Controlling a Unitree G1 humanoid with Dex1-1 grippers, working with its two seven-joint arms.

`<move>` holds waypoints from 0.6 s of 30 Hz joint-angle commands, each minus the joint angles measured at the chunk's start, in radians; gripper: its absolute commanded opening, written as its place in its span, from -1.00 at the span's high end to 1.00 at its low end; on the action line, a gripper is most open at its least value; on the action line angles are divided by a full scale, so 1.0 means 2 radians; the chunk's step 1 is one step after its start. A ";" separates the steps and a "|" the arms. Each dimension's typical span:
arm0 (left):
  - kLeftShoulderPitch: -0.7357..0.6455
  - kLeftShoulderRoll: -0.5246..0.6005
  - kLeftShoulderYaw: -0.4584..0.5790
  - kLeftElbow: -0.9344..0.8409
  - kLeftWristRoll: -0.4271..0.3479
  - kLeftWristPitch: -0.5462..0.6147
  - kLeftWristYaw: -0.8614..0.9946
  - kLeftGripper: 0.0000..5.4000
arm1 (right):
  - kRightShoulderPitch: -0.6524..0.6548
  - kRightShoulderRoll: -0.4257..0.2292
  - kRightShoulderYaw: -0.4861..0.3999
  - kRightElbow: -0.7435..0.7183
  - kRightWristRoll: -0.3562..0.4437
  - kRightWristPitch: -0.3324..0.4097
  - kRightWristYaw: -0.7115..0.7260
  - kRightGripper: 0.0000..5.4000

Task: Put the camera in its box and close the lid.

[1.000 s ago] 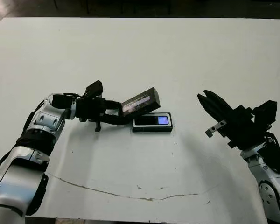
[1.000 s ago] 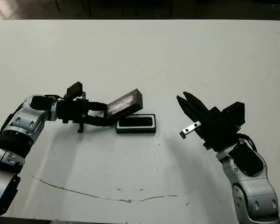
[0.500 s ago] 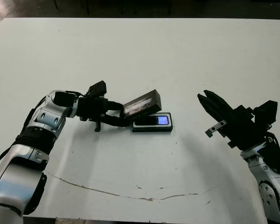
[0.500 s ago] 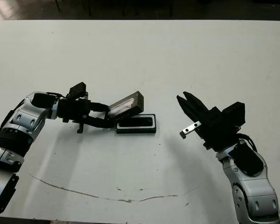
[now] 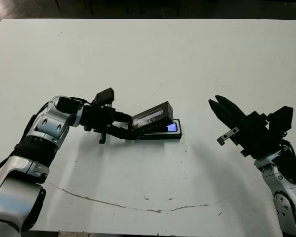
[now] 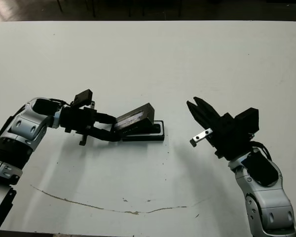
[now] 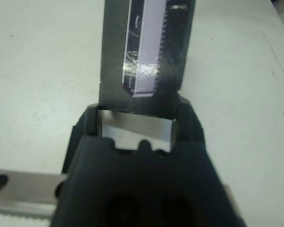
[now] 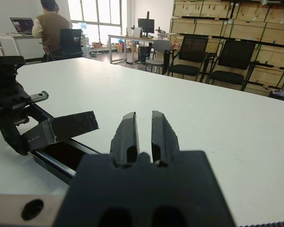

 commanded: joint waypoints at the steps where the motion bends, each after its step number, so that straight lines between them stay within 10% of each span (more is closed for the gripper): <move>1: 0.026 -0.004 0.001 -0.010 0.010 -0.009 0.028 0.54 | 0.007 0.001 0.002 0.004 -0.001 0.004 -0.002 1.00; 18: 0.062 -0.032 -0.045 -0.089 0.075 0.014 0.137 0.55 | 0.007 -0.001 0.001 0.002 -0.002 0.003 -0.001 1.00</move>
